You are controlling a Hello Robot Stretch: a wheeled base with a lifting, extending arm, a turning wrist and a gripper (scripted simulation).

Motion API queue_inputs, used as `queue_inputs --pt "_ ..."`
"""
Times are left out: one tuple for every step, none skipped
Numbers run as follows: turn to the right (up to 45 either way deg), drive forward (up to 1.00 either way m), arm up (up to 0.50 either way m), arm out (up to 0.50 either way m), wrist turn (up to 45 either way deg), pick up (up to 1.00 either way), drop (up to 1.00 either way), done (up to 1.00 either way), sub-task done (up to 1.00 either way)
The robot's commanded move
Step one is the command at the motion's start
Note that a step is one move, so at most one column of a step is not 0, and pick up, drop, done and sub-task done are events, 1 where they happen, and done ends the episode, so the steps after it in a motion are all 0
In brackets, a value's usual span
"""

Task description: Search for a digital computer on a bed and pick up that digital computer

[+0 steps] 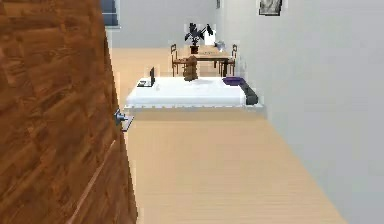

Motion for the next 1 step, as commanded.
queue_inputs --pt "0.0 1.0 0.0 0.0 0.0 0.0 0.0 0.0 0.0"
